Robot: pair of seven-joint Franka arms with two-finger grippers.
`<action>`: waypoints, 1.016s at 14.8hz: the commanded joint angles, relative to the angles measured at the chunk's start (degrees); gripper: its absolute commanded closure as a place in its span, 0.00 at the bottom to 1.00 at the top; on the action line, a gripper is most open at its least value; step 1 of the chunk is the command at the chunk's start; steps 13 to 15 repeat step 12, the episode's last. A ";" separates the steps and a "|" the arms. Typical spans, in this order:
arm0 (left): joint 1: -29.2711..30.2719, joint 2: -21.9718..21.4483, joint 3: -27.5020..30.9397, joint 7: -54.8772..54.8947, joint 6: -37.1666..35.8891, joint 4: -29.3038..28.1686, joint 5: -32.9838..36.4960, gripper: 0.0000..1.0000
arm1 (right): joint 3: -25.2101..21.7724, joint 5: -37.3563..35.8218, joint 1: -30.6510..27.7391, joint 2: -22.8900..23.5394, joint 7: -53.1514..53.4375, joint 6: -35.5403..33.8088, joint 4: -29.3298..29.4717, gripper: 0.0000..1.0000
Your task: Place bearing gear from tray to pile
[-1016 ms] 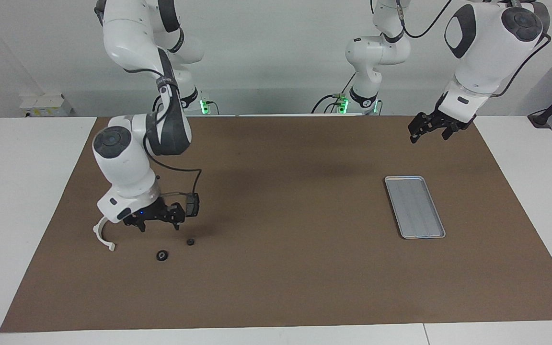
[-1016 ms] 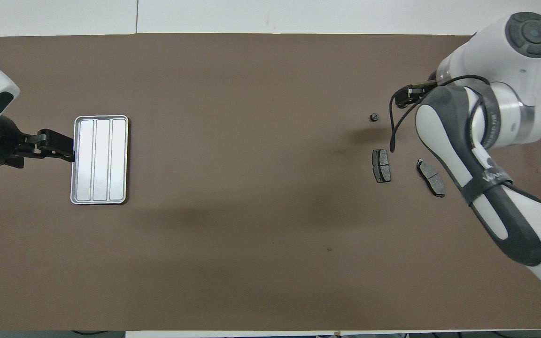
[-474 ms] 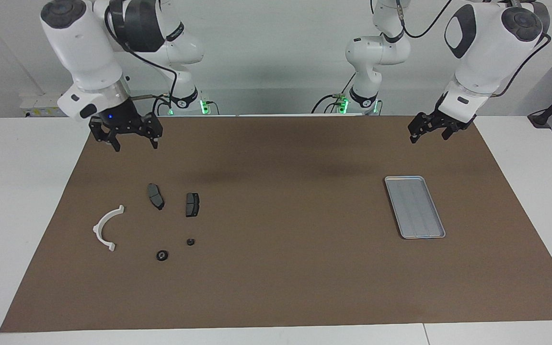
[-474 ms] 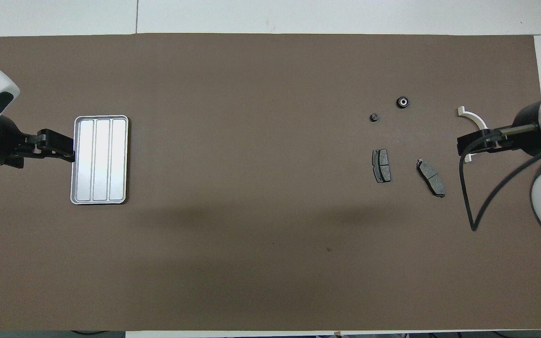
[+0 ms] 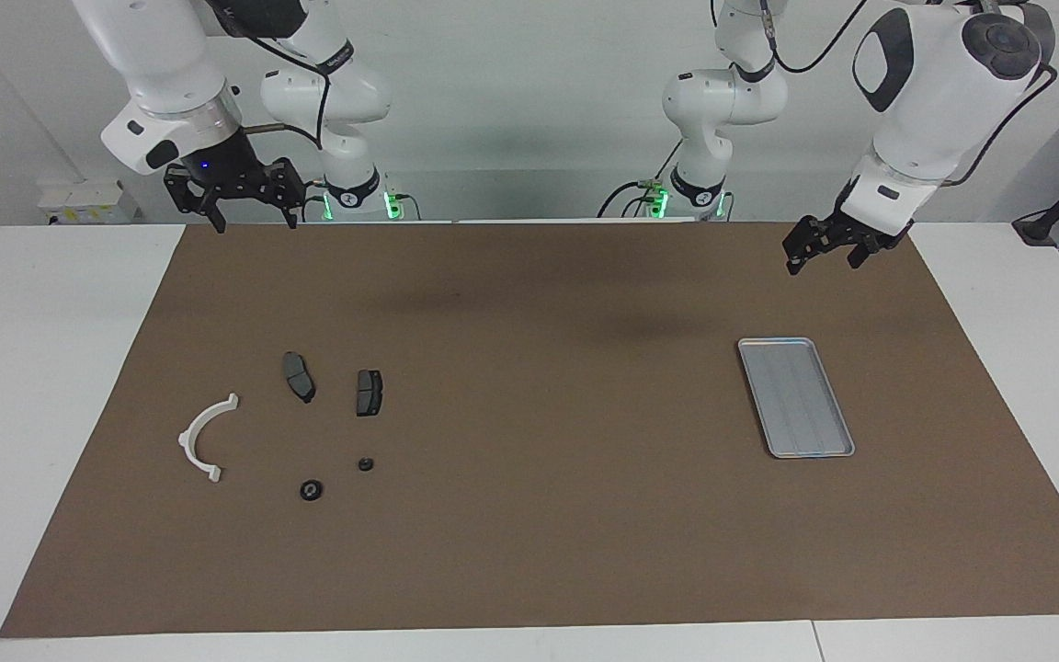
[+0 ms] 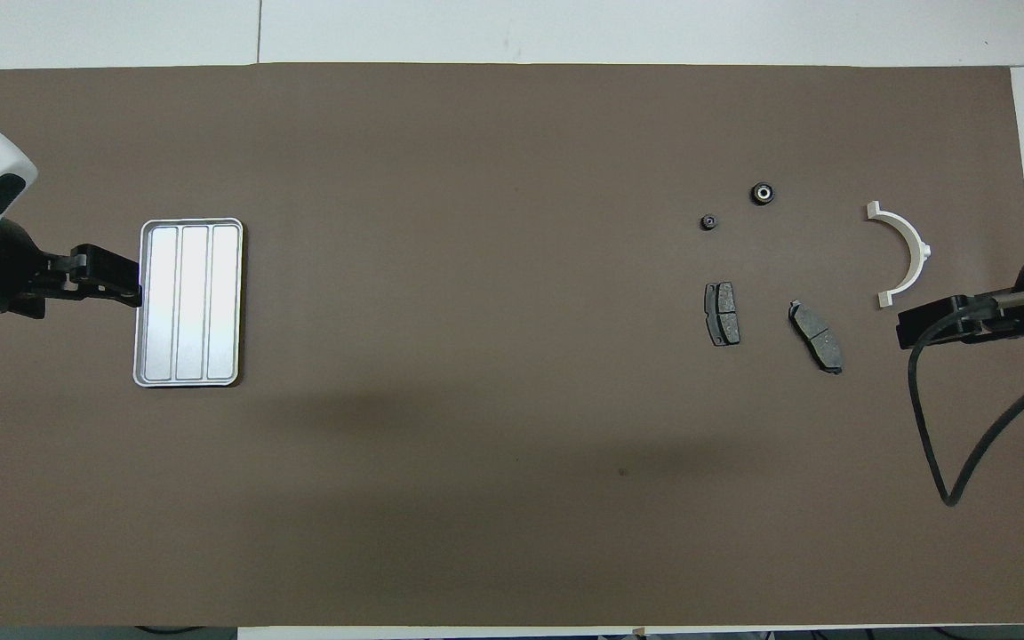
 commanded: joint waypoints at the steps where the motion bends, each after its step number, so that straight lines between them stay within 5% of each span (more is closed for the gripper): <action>1: -0.45 -0.91 0.48 0.15 -0.08 -0.36 -0.21 0.00 | 0.61 -0.33 -1.18 0.73 -1.05 -0.94 2.64 0.00; 15: -0.45 -0.91 0.39 0.15 -0.08 -0.36 -0.21 0.00 | 0.61 -1.31 -0.57 0.82 -0.69 0.91 2.91 0.00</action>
